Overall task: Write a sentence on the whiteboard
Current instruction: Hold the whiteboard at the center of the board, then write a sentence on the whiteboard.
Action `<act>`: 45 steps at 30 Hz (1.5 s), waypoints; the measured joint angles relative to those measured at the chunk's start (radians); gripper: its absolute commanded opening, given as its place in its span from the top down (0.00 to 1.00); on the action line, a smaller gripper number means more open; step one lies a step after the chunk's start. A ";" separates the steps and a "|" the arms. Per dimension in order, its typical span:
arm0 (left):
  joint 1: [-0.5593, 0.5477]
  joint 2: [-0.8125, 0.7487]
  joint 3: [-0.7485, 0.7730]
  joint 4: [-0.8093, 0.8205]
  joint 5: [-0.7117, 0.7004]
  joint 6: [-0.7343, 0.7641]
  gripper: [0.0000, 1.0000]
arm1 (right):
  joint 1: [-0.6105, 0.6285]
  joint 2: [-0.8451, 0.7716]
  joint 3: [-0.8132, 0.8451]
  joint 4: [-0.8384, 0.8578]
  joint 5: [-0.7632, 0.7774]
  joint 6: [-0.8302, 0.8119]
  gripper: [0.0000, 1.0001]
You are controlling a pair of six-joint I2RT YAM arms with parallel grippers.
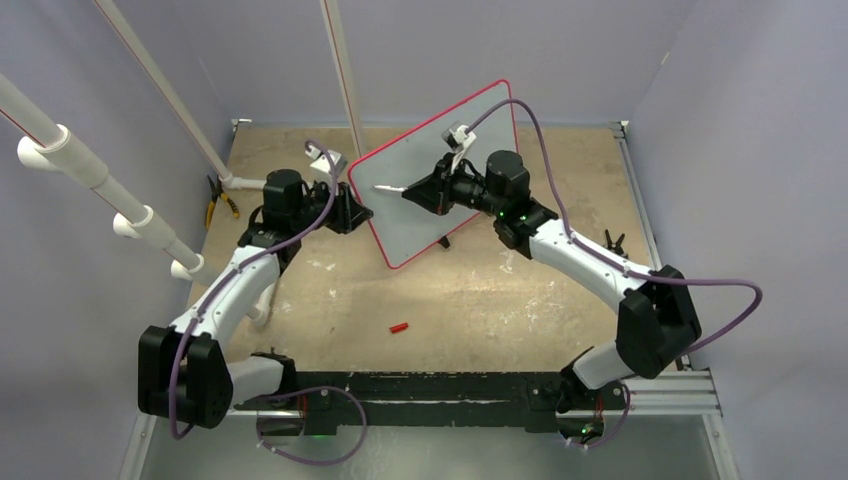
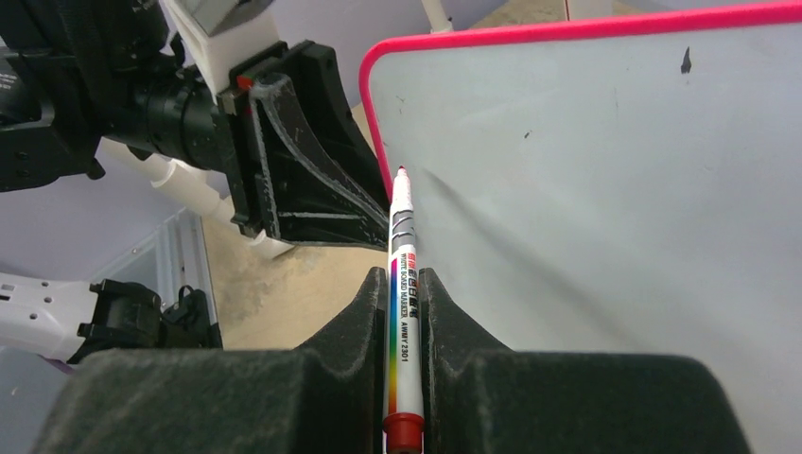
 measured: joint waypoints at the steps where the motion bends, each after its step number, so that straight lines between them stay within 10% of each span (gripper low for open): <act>1: 0.000 0.008 0.000 0.001 0.000 0.003 0.79 | 0.000 0.008 0.005 0.003 -0.002 -0.002 1.00; 23: 0.000 0.027 0.000 0.001 0.010 0.031 1.00 | 0.000 0.106 0.110 0.032 -0.021 -0.021 1.00; 45: 0.000 0.027 0.000 0.000 0.003 0.039 1.00 | 0.003 0.118 0.084 0.035 -0.018 -0.035 1.00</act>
